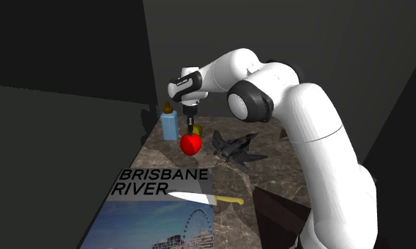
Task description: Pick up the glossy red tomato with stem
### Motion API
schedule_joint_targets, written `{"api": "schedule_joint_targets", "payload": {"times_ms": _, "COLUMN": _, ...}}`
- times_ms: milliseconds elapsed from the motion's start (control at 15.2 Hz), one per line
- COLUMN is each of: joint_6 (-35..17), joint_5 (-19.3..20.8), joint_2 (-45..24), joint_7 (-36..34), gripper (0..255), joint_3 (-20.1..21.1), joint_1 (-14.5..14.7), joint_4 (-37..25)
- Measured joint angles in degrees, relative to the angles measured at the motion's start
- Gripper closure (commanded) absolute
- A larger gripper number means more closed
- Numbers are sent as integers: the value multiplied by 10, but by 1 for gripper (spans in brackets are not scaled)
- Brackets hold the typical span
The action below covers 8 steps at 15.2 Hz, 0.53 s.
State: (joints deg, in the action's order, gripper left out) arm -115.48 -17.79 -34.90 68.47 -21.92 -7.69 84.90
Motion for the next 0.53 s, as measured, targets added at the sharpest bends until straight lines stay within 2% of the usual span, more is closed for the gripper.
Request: {"api": "schedule_joint_targets", "payload": {"times_ms": 528, "joint_6": 8, "joint_5": 2, "joint_2": 3, "joint_7": -2, "gripper": 255, "joint_3": -1, "joint_1": 0, "joint_4": -5}}
